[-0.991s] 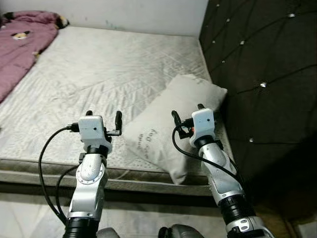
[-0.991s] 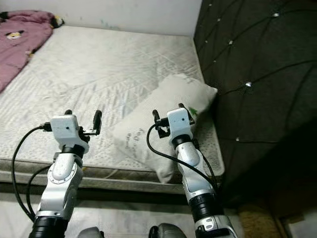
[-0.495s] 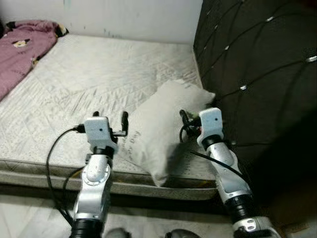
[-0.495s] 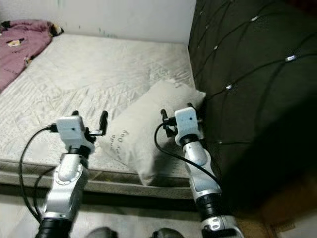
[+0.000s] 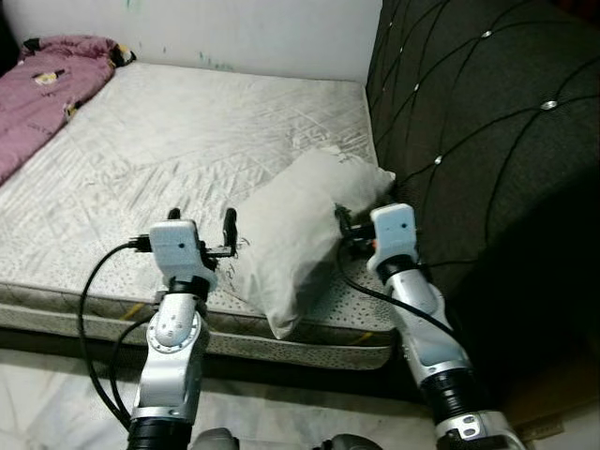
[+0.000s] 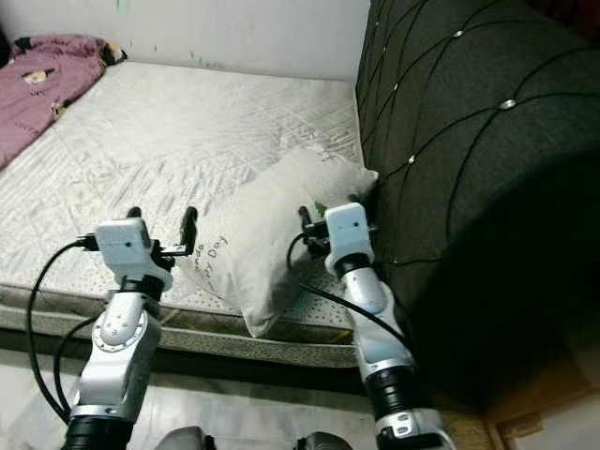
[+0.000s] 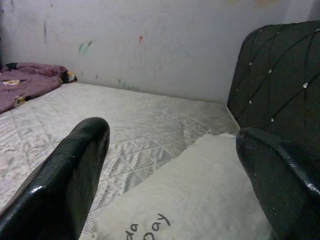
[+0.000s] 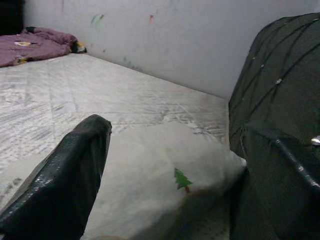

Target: Clean up the room

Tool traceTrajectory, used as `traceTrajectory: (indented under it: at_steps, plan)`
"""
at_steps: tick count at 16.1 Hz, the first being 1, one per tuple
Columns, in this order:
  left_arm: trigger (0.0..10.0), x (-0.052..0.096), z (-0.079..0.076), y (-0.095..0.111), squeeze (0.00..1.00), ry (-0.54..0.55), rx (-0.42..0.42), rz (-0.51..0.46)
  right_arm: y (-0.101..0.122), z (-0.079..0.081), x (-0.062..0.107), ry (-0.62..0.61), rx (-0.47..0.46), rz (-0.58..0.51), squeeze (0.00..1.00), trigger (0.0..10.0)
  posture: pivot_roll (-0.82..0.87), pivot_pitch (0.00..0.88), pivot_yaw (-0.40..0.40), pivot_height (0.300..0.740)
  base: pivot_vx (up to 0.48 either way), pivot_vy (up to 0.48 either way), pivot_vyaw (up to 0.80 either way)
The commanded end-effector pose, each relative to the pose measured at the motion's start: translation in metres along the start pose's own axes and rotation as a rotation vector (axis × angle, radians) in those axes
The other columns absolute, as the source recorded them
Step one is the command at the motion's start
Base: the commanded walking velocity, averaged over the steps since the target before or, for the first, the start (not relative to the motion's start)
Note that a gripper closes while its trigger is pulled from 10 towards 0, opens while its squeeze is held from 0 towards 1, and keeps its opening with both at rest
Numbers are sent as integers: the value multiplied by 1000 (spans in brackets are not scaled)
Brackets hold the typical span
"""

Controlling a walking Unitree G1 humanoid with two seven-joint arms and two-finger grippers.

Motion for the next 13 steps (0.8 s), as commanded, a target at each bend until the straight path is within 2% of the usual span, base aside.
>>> traceTrajectory:
  at_steps: [1, 8, 13]
  plan:
    - [10000, 0, 0, 3, 0, -9, 8, -13, 3, 1, -1, 7, 0, -7, 0, 10000, -10, 0, -40, 740, 240, 0, 0]
    - [10000, 0, -1, 3, 0, -17, 12, -8, 3, 0, -1, 7, 2, -6, 0, 10000, -12, 0, -42, 740, 276, 0, 0]
    - [10000, -1, 3, -3, 0, 19, 18, 31, 3, 0, -2, 8, 1, -2, 0, 10000, -11, 0, -43, 740, 0, 0, 0]
Point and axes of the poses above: a point about 5 cm out from each wrist's last joint towards the gripper, its own x axis pointing back from the gripper into the wrist, its own y axis along the axis of the wrist's last joint, z = x × y, the point moved 1 cm from there along -x, pointing out of the wrist towards the gripper, and after that the axes turned 1 degree about -x, right-handed, at the moved point
